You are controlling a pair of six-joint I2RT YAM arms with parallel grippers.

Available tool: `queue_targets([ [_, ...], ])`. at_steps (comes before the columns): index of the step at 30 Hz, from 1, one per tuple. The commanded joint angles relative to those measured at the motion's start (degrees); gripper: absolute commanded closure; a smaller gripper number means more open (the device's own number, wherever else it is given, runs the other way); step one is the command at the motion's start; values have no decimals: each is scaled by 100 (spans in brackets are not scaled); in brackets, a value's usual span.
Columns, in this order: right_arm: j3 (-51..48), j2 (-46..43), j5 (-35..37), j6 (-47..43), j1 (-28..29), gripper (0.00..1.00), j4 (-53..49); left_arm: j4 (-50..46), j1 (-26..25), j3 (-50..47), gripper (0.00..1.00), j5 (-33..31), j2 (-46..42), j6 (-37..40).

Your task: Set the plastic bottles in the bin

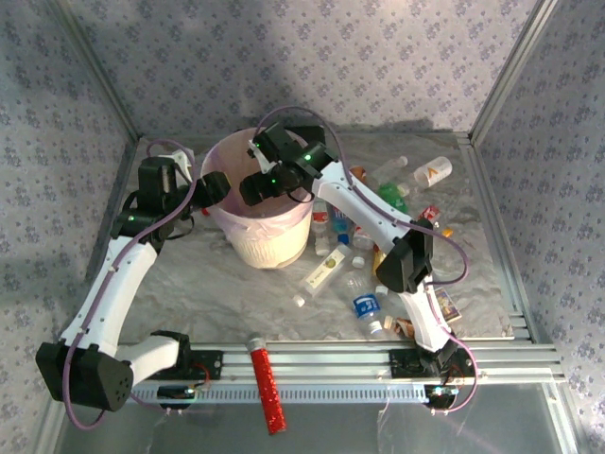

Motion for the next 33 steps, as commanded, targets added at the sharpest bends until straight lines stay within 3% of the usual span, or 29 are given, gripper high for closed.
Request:
queue_targets([
  [1, 198, -35, 103, -118, 46, 15, -219, -102, -63, 9, 34, -60, 48, 110],
  [6, 422, -239, -6, -241, 65, 13, -254, -117, -66, 28, 34, -67, 50, 125],
  [9, 524, -524, -40, -277, 78, 4, -297, -136, -62, 36, 34, -86, 45, 143],
  [18, 303, -1684, 636, -239, -96, 1, -761, -152, -62, 70, 34, -115, 68, 178],
  [23, -935, -2697, 859, 110, -791, 1, -775, -190, -62, 76, 34, -144, 50, 220],
  [33, -4386, -4623, 893, 837, -3209, 3, -1397, -252, -66, 113, 34, -181, 26, 291],
])
